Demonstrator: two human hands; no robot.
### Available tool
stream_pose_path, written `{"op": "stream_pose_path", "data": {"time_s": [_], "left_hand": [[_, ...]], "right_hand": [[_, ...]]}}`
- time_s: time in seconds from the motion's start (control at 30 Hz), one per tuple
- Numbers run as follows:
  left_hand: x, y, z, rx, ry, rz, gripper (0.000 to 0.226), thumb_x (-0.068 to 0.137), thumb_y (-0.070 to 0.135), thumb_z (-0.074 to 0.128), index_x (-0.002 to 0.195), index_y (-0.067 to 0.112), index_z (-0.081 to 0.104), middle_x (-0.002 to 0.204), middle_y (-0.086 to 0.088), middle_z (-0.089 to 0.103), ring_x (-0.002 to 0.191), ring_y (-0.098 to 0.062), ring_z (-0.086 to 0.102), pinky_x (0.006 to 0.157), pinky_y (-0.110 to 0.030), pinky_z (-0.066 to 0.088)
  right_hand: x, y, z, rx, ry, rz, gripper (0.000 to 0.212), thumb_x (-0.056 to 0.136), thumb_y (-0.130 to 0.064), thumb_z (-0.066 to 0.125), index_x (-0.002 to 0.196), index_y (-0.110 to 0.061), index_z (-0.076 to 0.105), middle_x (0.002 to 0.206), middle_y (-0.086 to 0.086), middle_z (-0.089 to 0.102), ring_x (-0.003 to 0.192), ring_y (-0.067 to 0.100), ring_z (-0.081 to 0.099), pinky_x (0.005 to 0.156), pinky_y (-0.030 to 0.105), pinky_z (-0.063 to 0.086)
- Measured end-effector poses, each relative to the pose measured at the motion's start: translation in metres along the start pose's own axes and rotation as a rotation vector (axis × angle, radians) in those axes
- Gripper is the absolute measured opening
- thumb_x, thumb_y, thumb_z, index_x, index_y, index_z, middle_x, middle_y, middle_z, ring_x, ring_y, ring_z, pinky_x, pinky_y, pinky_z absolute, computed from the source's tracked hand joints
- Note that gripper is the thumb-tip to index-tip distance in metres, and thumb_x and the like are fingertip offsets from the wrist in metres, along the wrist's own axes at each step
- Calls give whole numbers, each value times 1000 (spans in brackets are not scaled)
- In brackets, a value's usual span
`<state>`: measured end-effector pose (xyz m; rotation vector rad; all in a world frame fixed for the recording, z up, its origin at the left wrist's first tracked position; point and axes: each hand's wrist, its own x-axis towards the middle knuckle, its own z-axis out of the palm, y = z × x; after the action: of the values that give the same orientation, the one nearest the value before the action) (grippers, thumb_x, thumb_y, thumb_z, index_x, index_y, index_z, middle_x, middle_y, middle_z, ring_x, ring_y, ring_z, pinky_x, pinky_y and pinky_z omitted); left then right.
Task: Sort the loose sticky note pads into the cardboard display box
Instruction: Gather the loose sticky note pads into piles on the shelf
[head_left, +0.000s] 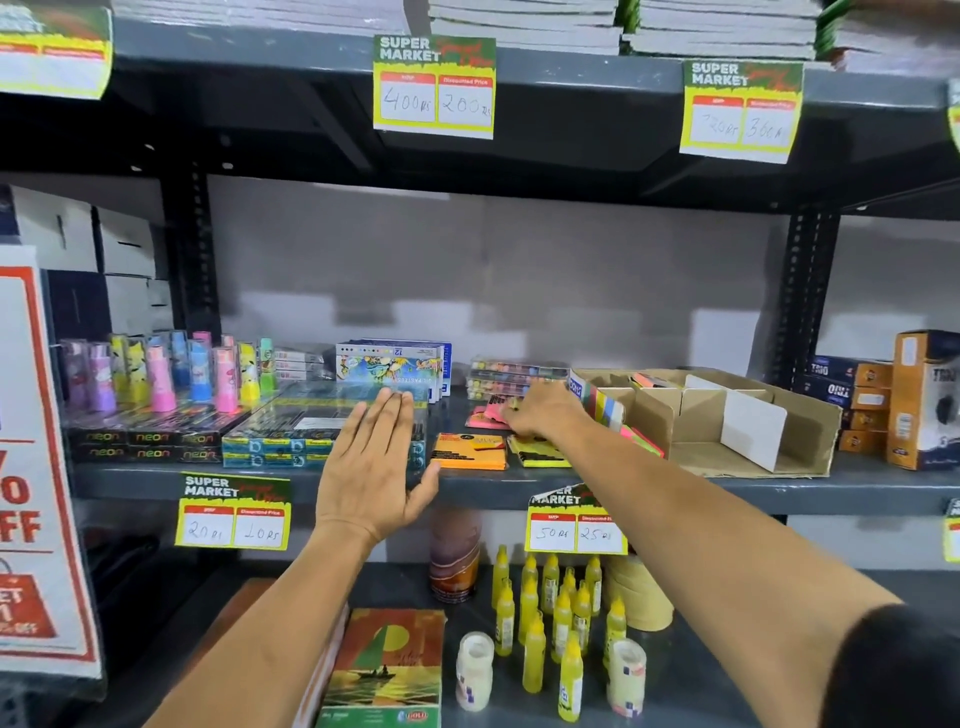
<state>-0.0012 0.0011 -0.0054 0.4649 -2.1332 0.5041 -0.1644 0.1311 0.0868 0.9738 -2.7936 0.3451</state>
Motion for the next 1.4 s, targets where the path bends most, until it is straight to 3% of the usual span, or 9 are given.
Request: {"op": "stream_pose_path", "data": {"time_s": [0.1,0.27,0.43,0.57,0.73,1.0,1.2,1.3,1.4], "left_hand": [[1,0,1,-2,11,0,75,90,50,34,138,-6,47,141,-23,49,134,-33,44,114,-45,25],[1,0,0,-7,31,5,76,89,50,36,139,-6,45,142,-23,48,135,-33,43,114,-44,26],[0,-1,2,-2,39,11,76,89,49,35,140,-6,44,142,-23,47,135,-33,42,114,-45,27],[0,-1,3,-2,47,13,76,89,49,36,139,-7,45,141,-24,49,134,-34,44,113,-45,27],[0,0,3,3,56,14,74,88,48,36,137,-7,48,138,-24,51,132,-34,46,113,-45,28],[0,0,1,11,42,12,74,89,48,36,136,-8,49,137,-25,53,130,-35,48,112,-46,29],[-1,0,-1,7,19,4,74,90,49,35,136,-7,49,137,-25,52,130,-35,48,113,-46,28],[-1,1,-2,6,11,1,73,89,48,36,135,-8,50,135,-25,54,129,-35,50,112,-45,28],[-1,2,-4,7,0,-5,74,88,48,35,134,-8,51,135,-25,54,128,-36,51,113,-45,27]], "right_hand": [[3,0,7,-27,-10,-3,48,99,-46,39,112,-5,61,105,8,58,98,20,56,89,31,49],[8,0,9,25,83,73,55,89,-59,51,103,-8,63,92,3,57,87,18,56,75,28,50],[9,-6,12,98,141,147,48,82,-53,63,105,-10,64,103,4,66,89,19,60,64,28,44],[9,-8,13,207,158,175,40,78,-45,69,100,-11,64,97,4,66,80,19,57,60,28,46],[3,-6,13,244,258,154,38,79,-39,70,99,-8,67,100,9,68,92,27,66,73,35,57],[-12,4,4,256,363,52,43,81,-50,66,99,-10,68,96,10,70,87,26,67,66,31,51],[-41,8,-1,149,395,-4,46,87,-53,59,112,-14,65,106,10,67,99,27,65,68,32,51],[-58,11,0,79,387,-19,50,90,-55,52,124,-17,58,120,12,60,109,29,61,80,38,50],[-68,13,5,49,365,-40,52,91,-54,51,126,-16,53,120,15,59,106,34,63,80,40,52]]}}
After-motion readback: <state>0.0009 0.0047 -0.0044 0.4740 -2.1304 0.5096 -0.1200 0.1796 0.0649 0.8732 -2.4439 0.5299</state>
